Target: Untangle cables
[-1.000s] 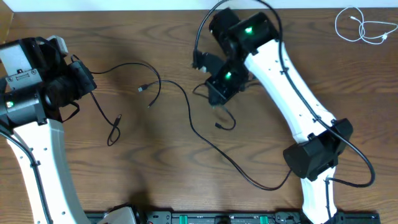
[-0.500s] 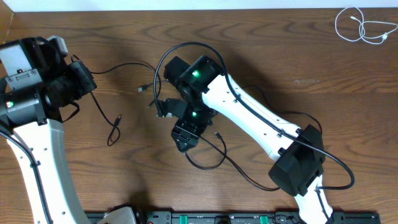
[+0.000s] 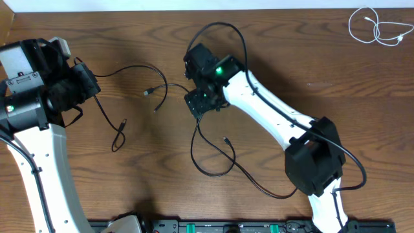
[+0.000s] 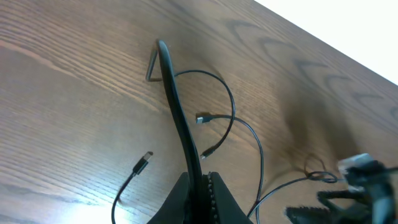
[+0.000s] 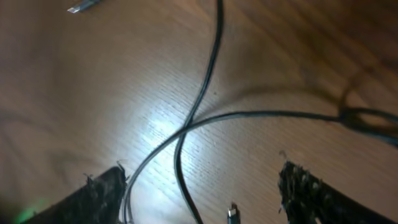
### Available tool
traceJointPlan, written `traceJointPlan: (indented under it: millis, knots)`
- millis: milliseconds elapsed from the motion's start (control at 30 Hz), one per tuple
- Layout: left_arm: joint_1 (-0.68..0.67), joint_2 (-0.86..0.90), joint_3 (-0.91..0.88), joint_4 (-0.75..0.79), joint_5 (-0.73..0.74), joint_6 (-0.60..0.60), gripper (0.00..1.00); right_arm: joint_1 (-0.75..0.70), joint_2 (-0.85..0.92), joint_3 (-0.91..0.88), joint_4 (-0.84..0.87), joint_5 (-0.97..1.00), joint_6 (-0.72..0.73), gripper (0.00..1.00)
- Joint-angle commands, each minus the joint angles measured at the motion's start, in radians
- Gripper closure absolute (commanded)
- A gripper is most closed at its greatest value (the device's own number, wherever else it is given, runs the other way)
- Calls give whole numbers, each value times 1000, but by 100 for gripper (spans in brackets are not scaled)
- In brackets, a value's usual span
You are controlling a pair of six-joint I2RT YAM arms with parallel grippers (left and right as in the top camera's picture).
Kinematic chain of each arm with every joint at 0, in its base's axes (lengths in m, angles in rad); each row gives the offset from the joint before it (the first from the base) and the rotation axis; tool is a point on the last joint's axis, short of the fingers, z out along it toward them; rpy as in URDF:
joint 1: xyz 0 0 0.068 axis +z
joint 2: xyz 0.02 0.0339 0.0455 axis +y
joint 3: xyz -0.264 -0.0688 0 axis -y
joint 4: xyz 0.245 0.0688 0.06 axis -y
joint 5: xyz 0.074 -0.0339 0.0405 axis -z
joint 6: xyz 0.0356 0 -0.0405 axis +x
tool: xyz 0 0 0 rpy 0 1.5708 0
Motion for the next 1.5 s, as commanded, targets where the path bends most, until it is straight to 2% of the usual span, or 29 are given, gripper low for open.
traceJointPlan:
  millis: [0,100,233,333,500,633,733,833,933,1000,1300,1467]
  knots:
    - [-2,-2,10,1,-4,3,93,-2,-6,-70,43,237,241,25]
    - [-2,-2,10,1,-4,2,93,-40,-6,-95,75,291,217,24]
    - [-2,-2,10,2,-4,3,92,-120,-6,-98,124,279,-150,22]
    - [-2,-2,10,1,-4,3,93,-230,-6,-98,75,249,-354,21]
    - [-2,-2,10,2,-4,3,93,-388,-6,-98,-30,8,-457,20]
    - [-2,-2,10,2,-6,2,93,-460,-6,-106,-92,-156,-568,19]
    - [-2,-2,10,2,-7,3,93,-471,-6,-130,-119,-192,-607,23]
    - [-2,-2,10,2,-7,3,93,-465,-6,-204,-119,-229,-608,30]
    - [-2,-2,10,2,-7,2,93,-451,-6,-231,-143,-307,-626,43]
    - [-2,-2,10,2,-7,2,93,-432,-7,-230,-169,-376,-677,47]
    - [-2,-1,10,2,-7,2,93,-208,-12,-230,-205,-381,-690,48]
    - [-2,0,10,2,-7,2,93,-102,-11,-231,-148,-298,-560,45]
